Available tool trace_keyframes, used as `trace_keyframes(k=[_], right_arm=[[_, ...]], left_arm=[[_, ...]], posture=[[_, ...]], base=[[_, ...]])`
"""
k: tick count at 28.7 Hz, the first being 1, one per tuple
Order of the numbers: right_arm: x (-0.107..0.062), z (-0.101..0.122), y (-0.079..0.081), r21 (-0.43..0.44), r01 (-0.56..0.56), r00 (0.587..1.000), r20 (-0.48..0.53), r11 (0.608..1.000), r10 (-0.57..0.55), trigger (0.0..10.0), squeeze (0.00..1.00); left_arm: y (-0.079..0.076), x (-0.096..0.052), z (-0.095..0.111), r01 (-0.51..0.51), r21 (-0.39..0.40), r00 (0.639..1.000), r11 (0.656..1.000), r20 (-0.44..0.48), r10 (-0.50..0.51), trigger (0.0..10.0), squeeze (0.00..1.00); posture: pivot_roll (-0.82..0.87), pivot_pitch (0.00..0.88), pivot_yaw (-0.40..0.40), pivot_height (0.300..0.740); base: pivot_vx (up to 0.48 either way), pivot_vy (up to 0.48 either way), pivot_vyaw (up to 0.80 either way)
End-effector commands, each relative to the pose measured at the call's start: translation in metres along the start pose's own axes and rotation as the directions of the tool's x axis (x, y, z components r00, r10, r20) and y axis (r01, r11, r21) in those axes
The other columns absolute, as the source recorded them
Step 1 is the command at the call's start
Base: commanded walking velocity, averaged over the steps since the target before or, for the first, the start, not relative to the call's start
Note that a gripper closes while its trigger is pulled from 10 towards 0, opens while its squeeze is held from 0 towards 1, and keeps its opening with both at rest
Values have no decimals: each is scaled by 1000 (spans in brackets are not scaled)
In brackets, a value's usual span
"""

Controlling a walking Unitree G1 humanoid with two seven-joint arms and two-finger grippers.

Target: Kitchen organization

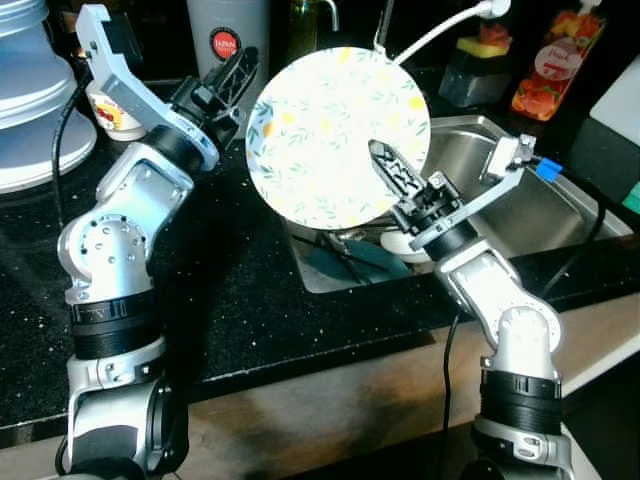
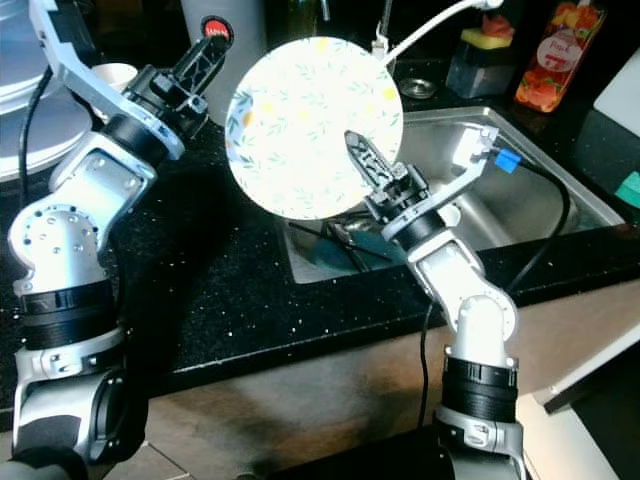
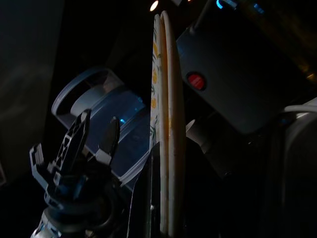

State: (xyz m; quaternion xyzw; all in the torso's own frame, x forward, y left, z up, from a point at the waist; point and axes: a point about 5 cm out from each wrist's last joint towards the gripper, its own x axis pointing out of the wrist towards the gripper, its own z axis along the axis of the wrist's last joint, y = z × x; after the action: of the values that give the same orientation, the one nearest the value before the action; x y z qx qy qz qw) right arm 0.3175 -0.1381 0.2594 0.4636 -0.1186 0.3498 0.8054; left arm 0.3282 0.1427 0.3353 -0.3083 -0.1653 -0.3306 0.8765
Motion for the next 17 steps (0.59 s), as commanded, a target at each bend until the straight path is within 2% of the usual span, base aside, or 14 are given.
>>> trace_keyframes(k=[1,3,4,6,8,9,10,14,15,16,17], right_arm=[[2,11,1,-23,3,999,47,1000,-2,0,0],[2,14,0,-27,11,998,55,1000,-10,0,0],[2,21,-9,-31,78,993,91,996,-75,0,0],[3,27,-17,-39,135,985,118,990,-129,0,0],[4,37,-33,-28,241,958,169,970,-233,0,0],[4,40,-39,-21,281,944,185,960,-272,6196,0],[3,44,-47,-23,343,922,199,939,-332,10000,0],[-3,55,-78,30,562,798,243,827,-551,10000,0],[-9,53,-93,35,674,715,219,738,-664,10000,0],[-9,53,-93,35,674,715,219,738,-664,10000,0],[-17,52,-105,13,771,620,210,636,-756,10000,0]], left_arm=[[-2,-4,9,13,12,1000,1000,10,-13,10000,0],[-3,-5,12,18,20,1000,1000,16,-18,10000,0],[-4,-8,21,24,35,999,999,41,-25,10000,0],[-5,-8,27,20,49,998,999,60,-22,10000,0],[-5,-9,33,13,62,997,998,79,-17,10000,0],[-5,-10,35,12,68,996,998,86,-17,10000,0],[-5,-10,36,11,70,996,997,91,-18,10000,0],[-7,-9,37,10,72,995,997,96,-16,10000,0],[-8,-9,35,10,70,996,998,91,-17,10000,0],[-8,-9,35,10,70,996,998,91,-17,10000,0],[-9,-7,32,13,67,996,998,83,-18,10000,0]], posture=[[124,60,-13,740],[124,60,-13,740],[124,60,-13,740],[129,59,-15,740],[129,56,-15,740],[133,55,-16,740],[133,55,-16,740],[131,50,-18,740],[129,48,-19,740],[129,48,-19,740],[128,41,-19,740]], base=[[0,0,0],[0,0,0],[0,0,0],[0,0,0],[0,0,0],[0,0,0],[0,0,0],[0,0,0],[0,0,0],[0,0,0],[0,0,0]])
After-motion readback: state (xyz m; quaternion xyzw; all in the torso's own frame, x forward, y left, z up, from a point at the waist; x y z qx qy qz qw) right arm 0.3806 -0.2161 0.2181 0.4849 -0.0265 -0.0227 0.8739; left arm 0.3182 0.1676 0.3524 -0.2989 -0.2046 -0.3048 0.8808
